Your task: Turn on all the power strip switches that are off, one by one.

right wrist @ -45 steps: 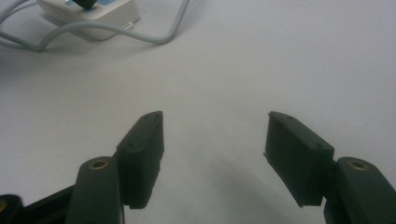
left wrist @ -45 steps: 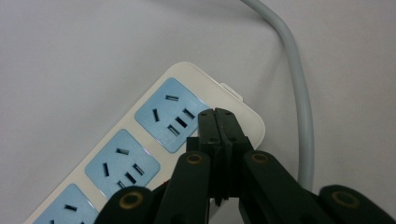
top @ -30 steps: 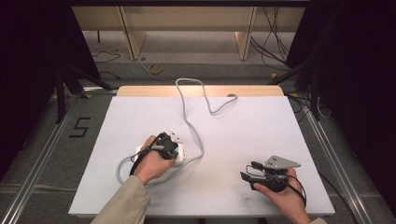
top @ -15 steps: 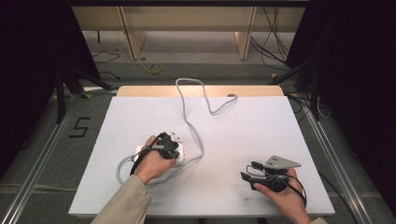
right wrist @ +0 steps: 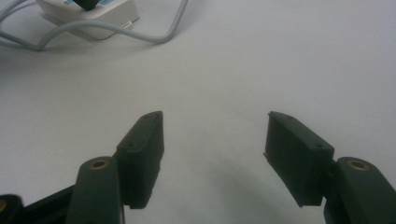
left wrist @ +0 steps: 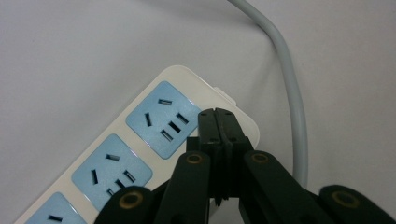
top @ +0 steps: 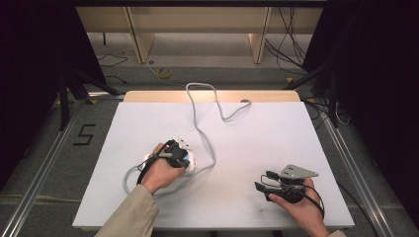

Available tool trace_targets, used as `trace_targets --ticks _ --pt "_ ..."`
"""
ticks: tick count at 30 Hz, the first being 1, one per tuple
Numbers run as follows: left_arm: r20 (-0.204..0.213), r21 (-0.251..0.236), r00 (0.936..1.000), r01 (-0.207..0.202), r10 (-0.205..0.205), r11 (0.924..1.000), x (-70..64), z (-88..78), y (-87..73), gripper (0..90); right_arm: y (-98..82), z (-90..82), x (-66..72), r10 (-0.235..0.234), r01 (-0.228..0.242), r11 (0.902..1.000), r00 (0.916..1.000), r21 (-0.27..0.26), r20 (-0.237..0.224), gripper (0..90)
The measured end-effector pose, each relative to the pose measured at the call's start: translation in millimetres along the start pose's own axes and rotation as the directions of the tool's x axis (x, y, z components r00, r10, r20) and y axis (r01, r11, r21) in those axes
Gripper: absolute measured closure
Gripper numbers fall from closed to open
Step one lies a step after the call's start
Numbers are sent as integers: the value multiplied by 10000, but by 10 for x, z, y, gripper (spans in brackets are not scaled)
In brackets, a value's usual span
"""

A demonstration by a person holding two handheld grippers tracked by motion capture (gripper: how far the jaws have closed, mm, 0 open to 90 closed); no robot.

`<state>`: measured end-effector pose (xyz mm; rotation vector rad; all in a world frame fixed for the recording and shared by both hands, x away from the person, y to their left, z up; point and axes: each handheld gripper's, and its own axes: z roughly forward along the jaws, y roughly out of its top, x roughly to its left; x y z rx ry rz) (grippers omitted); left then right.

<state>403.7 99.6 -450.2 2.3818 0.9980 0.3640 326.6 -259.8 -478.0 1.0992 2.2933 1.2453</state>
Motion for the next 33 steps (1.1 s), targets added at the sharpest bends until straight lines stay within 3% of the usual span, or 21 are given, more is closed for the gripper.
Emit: trace_targets --ticks 19,33 --pt "-114 -38 9994 -340 339 9994 -25 -19 -4 899 3 -3 -1 -3 3 10000 10000 -6 12 381" --pt "-310 -927 9994 -192 164 9955 13 -120 -8 895 4 -5 -1 -12 12 10000 10000 -13 9 381"
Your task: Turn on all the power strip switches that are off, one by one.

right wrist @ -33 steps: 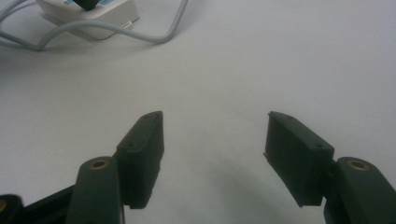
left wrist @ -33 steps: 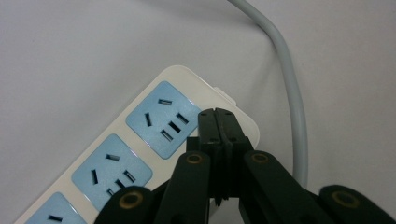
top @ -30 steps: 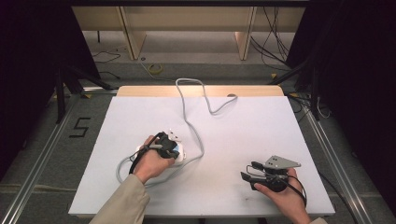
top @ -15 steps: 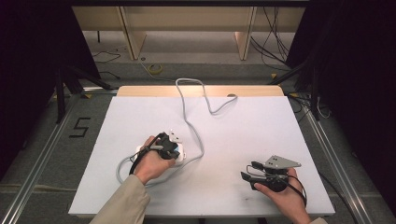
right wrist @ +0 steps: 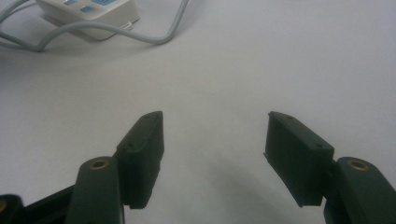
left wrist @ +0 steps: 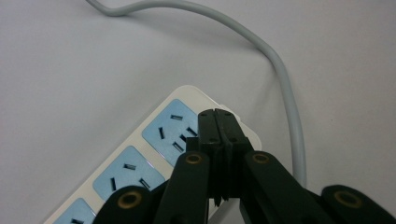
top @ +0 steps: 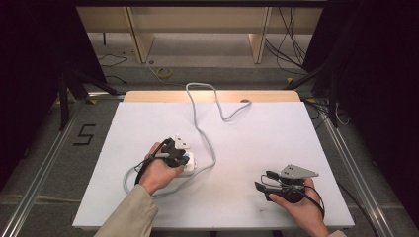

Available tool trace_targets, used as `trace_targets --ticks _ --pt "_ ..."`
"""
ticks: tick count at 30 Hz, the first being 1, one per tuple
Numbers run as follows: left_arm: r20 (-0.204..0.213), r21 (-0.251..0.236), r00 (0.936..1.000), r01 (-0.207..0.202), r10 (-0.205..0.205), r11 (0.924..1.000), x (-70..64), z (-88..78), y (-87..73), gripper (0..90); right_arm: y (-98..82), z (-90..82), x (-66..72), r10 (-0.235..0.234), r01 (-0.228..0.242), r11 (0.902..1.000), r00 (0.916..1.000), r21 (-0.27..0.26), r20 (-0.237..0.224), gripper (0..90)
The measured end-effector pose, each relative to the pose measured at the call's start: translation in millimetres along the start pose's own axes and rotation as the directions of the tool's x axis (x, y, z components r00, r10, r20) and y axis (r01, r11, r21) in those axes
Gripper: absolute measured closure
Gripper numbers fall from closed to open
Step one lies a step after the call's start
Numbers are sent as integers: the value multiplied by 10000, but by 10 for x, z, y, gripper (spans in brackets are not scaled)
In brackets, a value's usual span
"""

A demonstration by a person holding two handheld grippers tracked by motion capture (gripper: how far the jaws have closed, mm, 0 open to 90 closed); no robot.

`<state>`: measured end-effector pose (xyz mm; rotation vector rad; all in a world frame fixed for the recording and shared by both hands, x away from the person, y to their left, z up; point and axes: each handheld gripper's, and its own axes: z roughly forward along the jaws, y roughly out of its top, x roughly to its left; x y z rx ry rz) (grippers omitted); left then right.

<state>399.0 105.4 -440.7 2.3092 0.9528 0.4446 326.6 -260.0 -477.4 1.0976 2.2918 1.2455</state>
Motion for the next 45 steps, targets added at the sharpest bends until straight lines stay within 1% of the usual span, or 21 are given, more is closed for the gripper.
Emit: trace_targets --ticks 3,6,9,13,17,22,26,29,30,31,33,35,37,39,43,45 --pt "-73 -135 10000 -21 20 9999 7 -27 -2 893 0 -1 0 -5 5 10000 10000 -26 7 381" --pt "-143 -262 9999 13 -16 9997 9 -48 -11 846 -1 -3 -1 -7 7 10000 10000 -36 -2 381" --pt "-174 -415 9998 -29 22 9991 7 -75 -18 843 -1 -2 -2 -11 11 10000 10000 -30 -11 381" --pt "-173 -577 9998 -28 18 9983 16 -108 -34 817 -1 -4 -2 -15 15 10000 10000 -40 -11 381" --pt "-155 -893 9999 58 -72 9960 38 -134 -56 788 -1 -5 -3 -17 17 10000 10000 -45 -14 381" --pt "-84 -1012 9997 209 -219 9946 60 -163 -79 758 -2 -3 -2 -13 13 10000 10000 -30 -15 381" --pt "-59 -1274 9992 375 -386 9911 68 -205 -98 722 1 2 -3 36 -36 10000 10000 -14 -37 381" --pt "-58 -1413 9991 412 -425 9891 77 -232 -122 696 0 -1 -4 25 -26 10000 10000 -37 -29 381" --pt "-79 -1520 9985 526 -544 9870 74 -235 -130 686 0 -2 -5 26 -26 10000 10000 -35 -25 381" --pt "-78 -1521 9985 515 -533 9870 79 -245 -136 673 0 -2 -4 8 -8 10000 10000 -38 -19 381" --pt "-61 -1649 9983 566 -584 9847 86 -257 -148 654 1 -2 -1 19 -19 10000 10000 -56 -31 381" --pt "-65 -1791 9970 748 -772 9810 86 -265 -158 626 1 5 2 36 -36 10000 10000 -9 -24 381" --pt "-73 -1861 9964 812 -841 9792 91 -276 -170 598 1 7 3 51 -51 10000 10000 -13 -36 381" --pt "-64 -2006 9952 940 -973 9752 92 -282 -181 567 1 11 3 65 -65 10000 10000 -21 -41 381" --pt "-18 -2088 9930 1153 -1183 9711 93 -291 -196 519 1 5 -1 36 -36 10000 10000 -17 -20 381" --pt "-56 -2112 9931 1135 -1173 9708 91 -300 -203 493 1 6 -1 32 -32 10000 10000 -18 -21 381"
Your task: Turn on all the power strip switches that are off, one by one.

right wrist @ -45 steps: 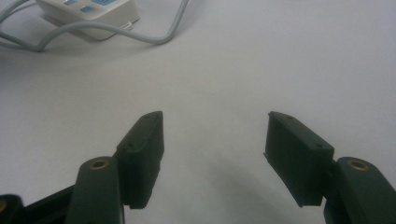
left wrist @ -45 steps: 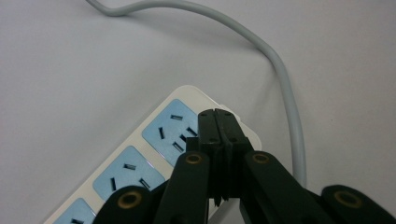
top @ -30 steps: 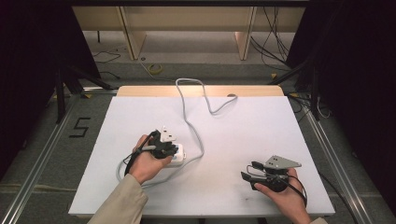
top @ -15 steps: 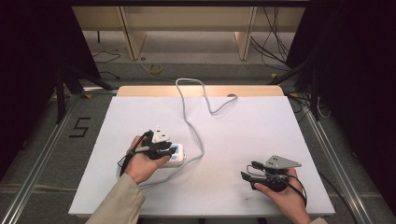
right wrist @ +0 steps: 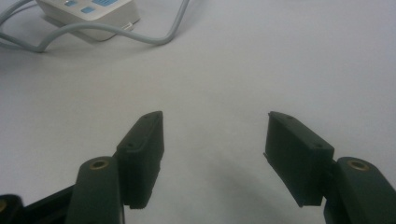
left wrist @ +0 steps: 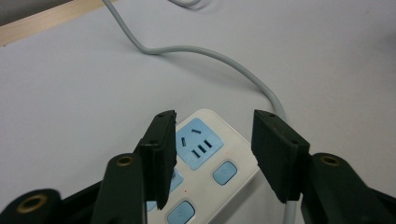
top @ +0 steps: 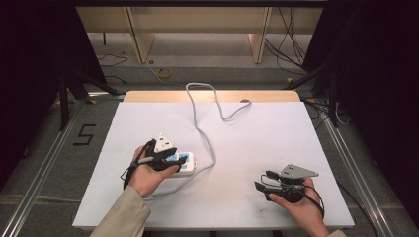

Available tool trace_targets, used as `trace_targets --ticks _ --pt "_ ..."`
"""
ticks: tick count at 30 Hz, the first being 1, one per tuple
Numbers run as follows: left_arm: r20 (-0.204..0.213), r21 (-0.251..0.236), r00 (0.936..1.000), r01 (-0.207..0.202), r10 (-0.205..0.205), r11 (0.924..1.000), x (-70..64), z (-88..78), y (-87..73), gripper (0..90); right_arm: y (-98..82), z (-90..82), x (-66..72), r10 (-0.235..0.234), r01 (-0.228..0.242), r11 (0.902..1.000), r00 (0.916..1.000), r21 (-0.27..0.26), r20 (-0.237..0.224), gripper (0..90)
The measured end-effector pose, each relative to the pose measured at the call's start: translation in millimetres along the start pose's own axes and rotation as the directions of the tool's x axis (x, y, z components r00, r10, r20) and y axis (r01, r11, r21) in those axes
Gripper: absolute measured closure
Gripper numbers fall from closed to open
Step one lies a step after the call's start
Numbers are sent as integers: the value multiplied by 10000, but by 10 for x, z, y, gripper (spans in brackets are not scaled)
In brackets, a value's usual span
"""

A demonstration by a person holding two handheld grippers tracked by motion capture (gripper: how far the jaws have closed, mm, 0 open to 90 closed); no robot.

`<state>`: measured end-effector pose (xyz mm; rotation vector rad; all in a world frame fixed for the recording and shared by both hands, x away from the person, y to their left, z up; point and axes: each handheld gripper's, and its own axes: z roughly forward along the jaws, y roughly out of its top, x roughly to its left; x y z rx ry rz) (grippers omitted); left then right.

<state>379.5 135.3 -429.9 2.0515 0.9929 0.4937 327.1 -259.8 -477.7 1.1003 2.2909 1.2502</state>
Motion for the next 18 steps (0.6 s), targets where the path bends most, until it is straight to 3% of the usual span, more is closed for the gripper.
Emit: trace_targets --ticks 4,7,15,18 --pt "-135 -3 9998 -118 118 9999 -2 -18 -19 436 1 3 3 -11 11 10000 10000 0 -20 381" --pt "-414 265 9981 -446 457 9987 -10 -43 -31 394 1 2 0 25 -25 10000 10000 -15 1 381" --pt "-476 -132 9983 -341 334 9993 12 -130 -87 321 1 -11 -31 30 -30 10000 10000 -66 47 381" --pt "-434 -74 9987 -274 270 9996 20 -144 -133 300 -5 -24 -48 77 -77 9999 9999 -70 82 381"
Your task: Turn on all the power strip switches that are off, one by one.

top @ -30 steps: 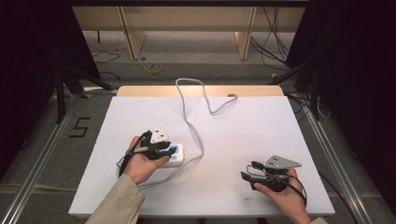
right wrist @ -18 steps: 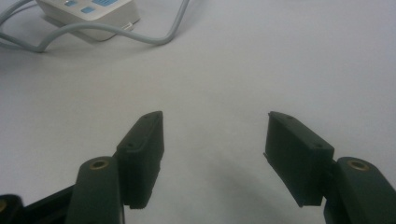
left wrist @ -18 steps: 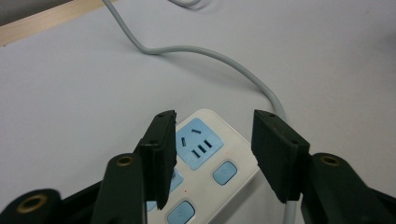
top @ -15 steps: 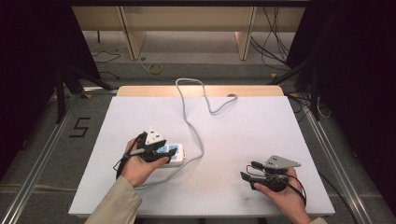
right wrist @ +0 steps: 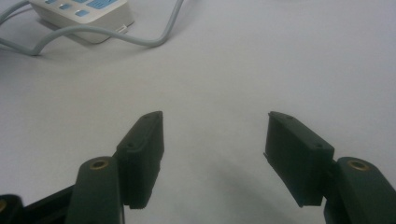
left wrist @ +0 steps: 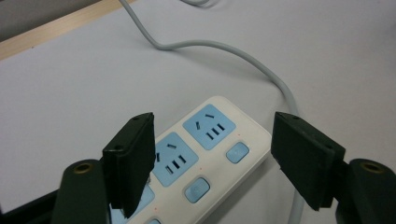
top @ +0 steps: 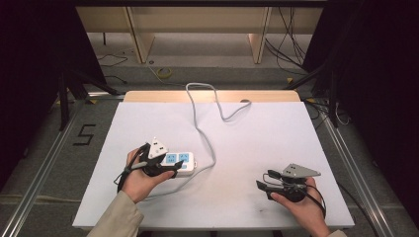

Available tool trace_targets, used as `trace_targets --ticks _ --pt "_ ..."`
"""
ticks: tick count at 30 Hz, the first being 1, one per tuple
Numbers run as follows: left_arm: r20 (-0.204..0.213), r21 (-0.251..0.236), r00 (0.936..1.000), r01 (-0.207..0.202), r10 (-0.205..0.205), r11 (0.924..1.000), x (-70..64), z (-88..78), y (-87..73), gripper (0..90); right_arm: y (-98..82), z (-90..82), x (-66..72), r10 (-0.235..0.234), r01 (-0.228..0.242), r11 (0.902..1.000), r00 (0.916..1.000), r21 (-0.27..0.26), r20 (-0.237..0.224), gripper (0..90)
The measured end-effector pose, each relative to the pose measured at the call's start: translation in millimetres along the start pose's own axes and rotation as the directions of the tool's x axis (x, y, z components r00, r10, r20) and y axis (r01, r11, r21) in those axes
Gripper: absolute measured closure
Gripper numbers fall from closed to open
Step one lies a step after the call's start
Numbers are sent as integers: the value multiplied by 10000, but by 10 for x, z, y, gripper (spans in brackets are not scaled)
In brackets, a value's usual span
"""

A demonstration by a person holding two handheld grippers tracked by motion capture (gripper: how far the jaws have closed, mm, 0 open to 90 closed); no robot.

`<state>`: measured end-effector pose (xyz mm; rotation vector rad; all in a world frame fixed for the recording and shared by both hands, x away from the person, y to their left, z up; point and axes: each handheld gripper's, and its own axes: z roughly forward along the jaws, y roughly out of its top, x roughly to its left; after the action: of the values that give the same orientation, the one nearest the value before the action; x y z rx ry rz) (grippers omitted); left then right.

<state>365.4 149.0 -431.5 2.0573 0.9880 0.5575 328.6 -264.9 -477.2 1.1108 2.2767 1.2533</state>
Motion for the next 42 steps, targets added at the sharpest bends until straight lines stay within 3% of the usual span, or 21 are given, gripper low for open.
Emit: trace_targets --ticks 12,18,21,28,42 --pt "367 -120 9993 -71 76 9999 58 -64 -197 234 -28 -58 -56 178 -178 9998 9996 -15 221 380" --pt "-32 123 9999 140 -140 9998 105 -80 -263 213 -29 -68 -60 45 -45 10000 9997 -8 242 380" --pt "-35 166 9997 253 -253 9995 112 -79 -292 192 -25 -67 -57 68 -67 10000 9997 -47 223 380" --pt "128 75 9999 68 -69 9999 98 -103 -368 186 -28 -60 -51 91 -90 10000 9997 -16 231 381" --pt "-170 158 9998 141 -139 9998 171 -153 -487 180 -29 -58 -57 120 -120 9999 9996 21 237 381"
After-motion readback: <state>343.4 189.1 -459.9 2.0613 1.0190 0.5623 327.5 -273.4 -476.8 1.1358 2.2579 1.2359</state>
